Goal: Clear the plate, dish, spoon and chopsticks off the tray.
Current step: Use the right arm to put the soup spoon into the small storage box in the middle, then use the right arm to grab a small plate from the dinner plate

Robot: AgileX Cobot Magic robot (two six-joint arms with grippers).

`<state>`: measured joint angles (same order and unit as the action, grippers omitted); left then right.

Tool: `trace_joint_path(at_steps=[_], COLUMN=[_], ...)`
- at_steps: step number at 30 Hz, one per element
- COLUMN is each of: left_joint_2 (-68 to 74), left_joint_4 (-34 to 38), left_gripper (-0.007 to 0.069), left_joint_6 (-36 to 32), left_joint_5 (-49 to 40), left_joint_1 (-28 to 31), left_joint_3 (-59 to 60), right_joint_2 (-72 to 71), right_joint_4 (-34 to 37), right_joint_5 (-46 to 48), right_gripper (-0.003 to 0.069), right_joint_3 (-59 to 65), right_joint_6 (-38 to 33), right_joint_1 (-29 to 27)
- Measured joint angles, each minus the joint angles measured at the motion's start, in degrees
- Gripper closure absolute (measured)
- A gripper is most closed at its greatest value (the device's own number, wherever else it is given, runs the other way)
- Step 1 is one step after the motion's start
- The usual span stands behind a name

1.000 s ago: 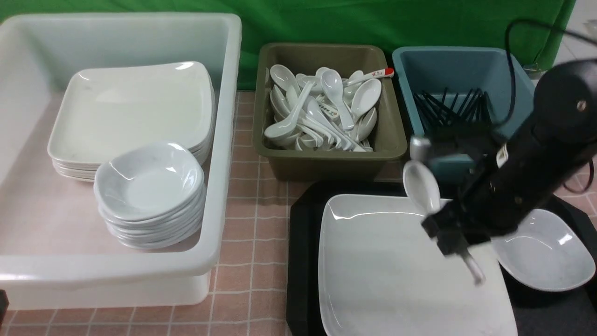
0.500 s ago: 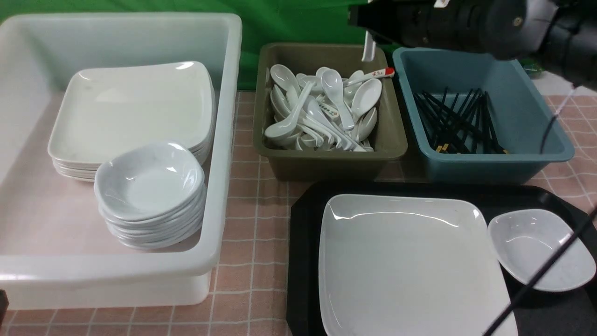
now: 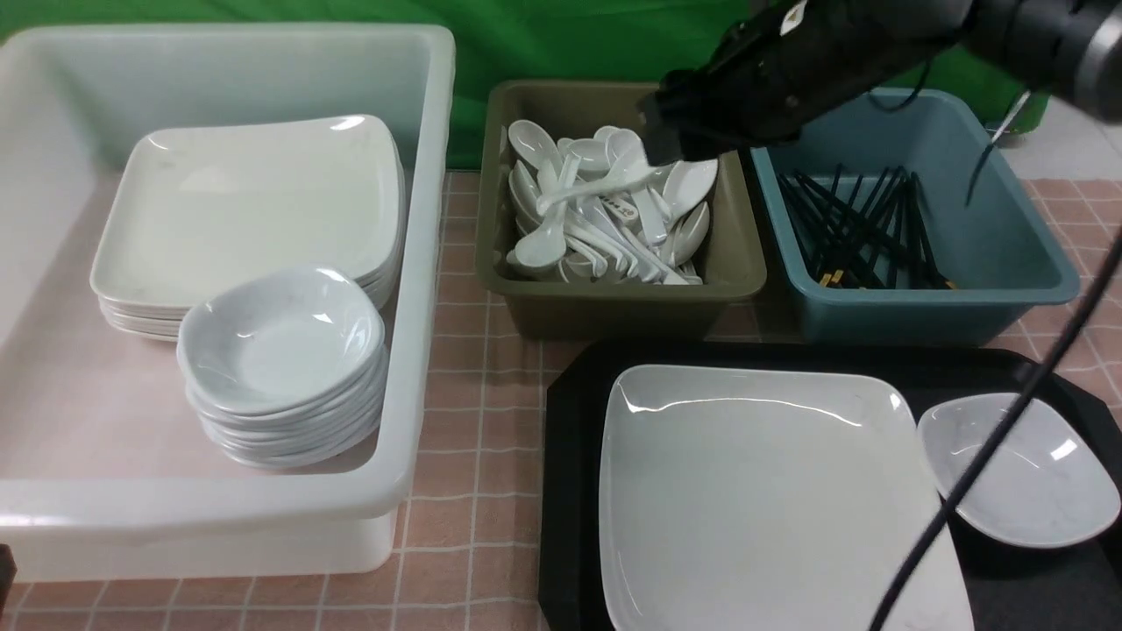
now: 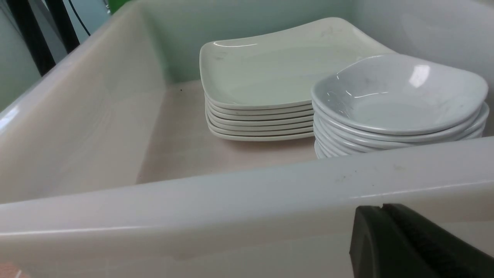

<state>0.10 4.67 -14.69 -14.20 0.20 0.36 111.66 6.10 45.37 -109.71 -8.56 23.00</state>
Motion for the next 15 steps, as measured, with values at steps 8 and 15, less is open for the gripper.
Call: trace_joint_path(at_steps=[8,15], left_joint_2=[0.0,0.0], left_joint_4=[-0.1,-0.1], left_gripper=[0.0603,0.0603], left_joint_6=[0.0,0.0], left_joint_5=[0.0,0.0], left_joint_1=[0.0,0.0], left_joint_3=[0.0,0.0], right_joint_2=[-14.5,-23.7], right_joint_4=[-10.5,-10.8], right_joint_5=[19.5,19.2], right_gripper=[0.0629,0.0616], right_joint_3=[4.4,25.8], right_joint_6=[1.7,4.0], right_joint_1=[-4.7,-5.1])
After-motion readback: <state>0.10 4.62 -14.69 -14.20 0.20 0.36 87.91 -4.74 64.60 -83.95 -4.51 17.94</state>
